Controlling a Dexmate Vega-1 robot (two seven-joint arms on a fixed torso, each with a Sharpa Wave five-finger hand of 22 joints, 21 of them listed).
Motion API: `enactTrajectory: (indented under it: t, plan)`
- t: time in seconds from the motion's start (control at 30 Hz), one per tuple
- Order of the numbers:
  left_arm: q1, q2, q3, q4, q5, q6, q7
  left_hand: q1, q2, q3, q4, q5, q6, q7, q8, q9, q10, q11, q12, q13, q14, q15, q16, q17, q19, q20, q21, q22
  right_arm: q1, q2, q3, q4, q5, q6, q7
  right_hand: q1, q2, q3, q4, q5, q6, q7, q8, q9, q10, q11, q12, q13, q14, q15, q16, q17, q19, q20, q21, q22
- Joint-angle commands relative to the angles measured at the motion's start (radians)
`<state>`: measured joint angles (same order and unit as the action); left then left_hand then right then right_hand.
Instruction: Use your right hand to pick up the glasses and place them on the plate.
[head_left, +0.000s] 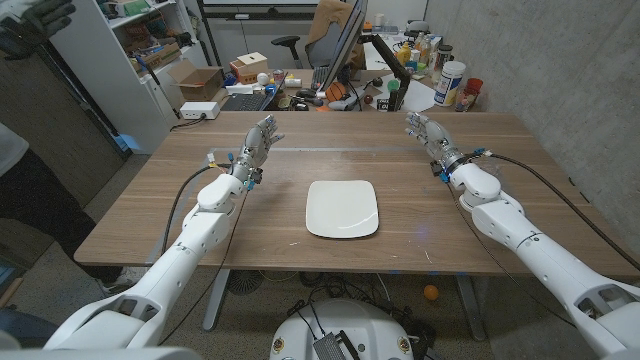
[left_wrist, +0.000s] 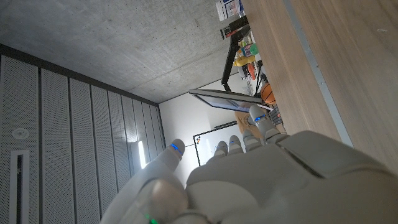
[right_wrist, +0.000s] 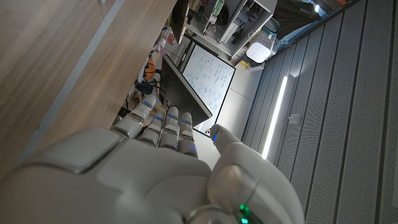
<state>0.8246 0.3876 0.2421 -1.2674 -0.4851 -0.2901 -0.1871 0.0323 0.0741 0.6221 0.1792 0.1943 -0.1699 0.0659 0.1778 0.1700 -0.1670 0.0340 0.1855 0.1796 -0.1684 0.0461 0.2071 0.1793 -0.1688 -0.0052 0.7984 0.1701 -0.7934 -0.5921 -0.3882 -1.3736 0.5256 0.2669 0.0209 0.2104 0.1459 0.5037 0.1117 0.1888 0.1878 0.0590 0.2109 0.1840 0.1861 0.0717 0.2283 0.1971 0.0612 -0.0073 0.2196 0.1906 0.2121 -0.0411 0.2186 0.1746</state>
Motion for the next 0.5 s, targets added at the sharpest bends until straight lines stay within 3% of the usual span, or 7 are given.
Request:
enactTrajectory:
  t: [0.03,0.5]
  plan:
    - [0.012,0.003,-0.006,-0.022,0.011,-0.006,0.001,-0.003,0.109,0.011,0.000,0.002,-0.069,0.001,0.004,0.003,-0.103,0.002,0.007,0.001,-0.091,0.003,0.004,0.004,-0.140,0.003,-0.002,0.003,-0.005,-0.047,0.015,-0.046,-0.050,0.005,-0.031,0.014,0.038,0.007,-0.007,0.001,0.016,0.001,0.007,0.005,0.014,0.000,0.003,0.002,0.016,-0.003,0.010,0.000,0.015,-0.031,0.008,0.004]
    - [0.014,0.011,-0.006,-0.021,0.008,-0.020,-0.013,-0.003,0.108,0.012,0.000,0.002,-0.066,0.000,0.004,0.003,-0.100,0.003,0.008,0.001,-0.090,0.002,0.003,0.004,-0.137,0.002,-0.007,0.003,-0.011,-0.108,0.032,-0.116,-0.147,-0.029,-0.113,0.031,0.037,0.015,-0.023,-0.001,0.033,0.005,0.009,0.007,0.033,0.002,0.006,0.004,0.035,0.001,0.011,-0.001,0.030,-0.028,0.010,0.004]
